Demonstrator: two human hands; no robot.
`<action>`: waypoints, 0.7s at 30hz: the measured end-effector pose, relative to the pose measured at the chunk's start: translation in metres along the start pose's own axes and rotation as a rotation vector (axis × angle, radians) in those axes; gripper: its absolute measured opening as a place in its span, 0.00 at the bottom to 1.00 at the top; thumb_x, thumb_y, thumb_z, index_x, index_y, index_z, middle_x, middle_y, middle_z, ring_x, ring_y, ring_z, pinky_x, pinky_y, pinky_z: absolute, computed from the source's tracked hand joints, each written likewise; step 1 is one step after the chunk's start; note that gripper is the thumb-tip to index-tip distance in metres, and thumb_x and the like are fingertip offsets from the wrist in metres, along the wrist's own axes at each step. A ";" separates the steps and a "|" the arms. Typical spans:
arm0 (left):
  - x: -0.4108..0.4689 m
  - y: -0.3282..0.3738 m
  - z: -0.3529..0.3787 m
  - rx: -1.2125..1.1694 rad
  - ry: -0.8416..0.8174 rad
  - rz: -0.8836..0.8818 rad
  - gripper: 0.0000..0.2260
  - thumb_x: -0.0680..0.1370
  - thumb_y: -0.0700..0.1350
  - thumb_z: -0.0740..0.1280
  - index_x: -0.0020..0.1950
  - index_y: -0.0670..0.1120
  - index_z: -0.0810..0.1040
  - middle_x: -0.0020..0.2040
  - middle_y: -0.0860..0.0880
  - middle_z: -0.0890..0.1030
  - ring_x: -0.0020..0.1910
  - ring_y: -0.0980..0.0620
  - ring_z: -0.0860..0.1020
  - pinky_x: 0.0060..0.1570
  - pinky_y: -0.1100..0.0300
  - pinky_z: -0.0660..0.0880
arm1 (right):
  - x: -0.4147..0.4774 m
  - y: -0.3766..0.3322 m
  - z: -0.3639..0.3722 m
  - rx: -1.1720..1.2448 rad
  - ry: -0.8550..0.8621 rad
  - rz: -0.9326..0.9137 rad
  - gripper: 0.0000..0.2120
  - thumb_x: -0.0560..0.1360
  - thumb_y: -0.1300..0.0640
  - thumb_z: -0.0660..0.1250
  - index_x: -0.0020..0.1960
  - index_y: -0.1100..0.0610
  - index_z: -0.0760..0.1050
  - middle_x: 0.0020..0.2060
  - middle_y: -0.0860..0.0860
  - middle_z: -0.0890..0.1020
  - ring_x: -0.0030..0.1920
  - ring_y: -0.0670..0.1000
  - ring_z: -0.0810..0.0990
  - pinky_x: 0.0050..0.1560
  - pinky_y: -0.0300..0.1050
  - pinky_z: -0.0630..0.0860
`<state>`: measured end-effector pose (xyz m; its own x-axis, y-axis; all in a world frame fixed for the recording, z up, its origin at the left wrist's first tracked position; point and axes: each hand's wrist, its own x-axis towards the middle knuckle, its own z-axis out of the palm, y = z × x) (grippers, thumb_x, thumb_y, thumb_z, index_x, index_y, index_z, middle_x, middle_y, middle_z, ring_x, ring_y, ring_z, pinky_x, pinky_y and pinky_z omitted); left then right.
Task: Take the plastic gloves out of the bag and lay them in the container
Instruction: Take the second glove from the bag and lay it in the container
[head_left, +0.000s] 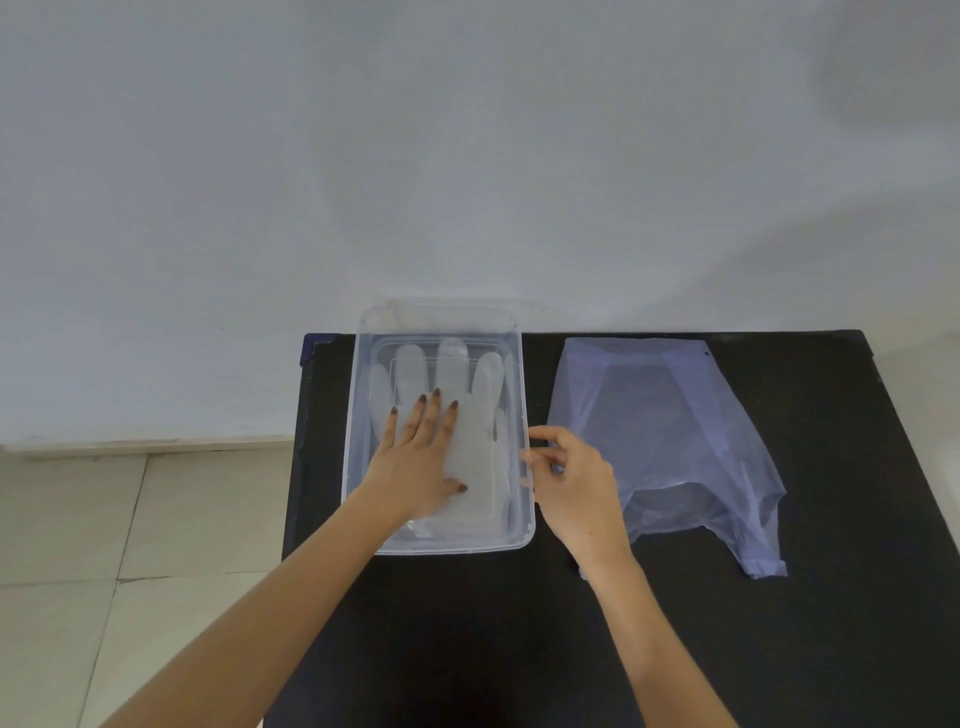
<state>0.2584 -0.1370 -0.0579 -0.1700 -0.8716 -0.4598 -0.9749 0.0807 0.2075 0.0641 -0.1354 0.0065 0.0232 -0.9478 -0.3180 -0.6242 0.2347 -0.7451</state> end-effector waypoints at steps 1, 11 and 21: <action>-0.005 0.000 0.001 0.011 -0.025 -0.011 0.45 0.77 0.61 0.61 0.76 0.48 0.30 0.77 0.45 0.30 0.76 0.44 0.33 0.72 0.43 0.33 | 0.001 0.000 0.000 0.006 0.001 0.001 0.10 0.78 0.56 0.65 0.58 0.49 0.78 0.39 0.33 0.77 0.38 0.34 0.79 0.36 0.28 0.73; -0.020 0.001 -0.002 0.053 -0.007 0.051 0.44 0.78 0.57 0.64 0.77 0.48 0.32 0.78 0.46 0.32 0.77 0.45 0.34 0.71 0.45 0.32 | 0.000 0.002 0.001 0.034 0.003 0.023 0.10 0.78 0.57 0.66 0.58 0.50 0.79 0.41 0.35 0.79 0.43 0.42 0.83 0.51 0.47 0.82; -0.008 0.035 -0.007 0.044 -0.050 0.155 0.35 0.80 0.55 0.59 0.79 0.51 0.41 0.80 0.49 0.40 0.78 0.48 0.38 0.75 0.44 0.36 | 0.000 0.003 0.002 0.068 0.024 0.019 0.09 0.78 0.57 0.67 0.57 0.49 0.79 0.42 0.37 0.81 0.44 0.43 0.84 0.49 0.45 0.83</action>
<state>0.2266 -0.1304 -0.0403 -0.3250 -0.8219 -0.4678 -0.9415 0.2345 0.2421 0.0639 -0.1339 0.0026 -0.0078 -0.9477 -0.3191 -0.5698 0.2664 -0.7774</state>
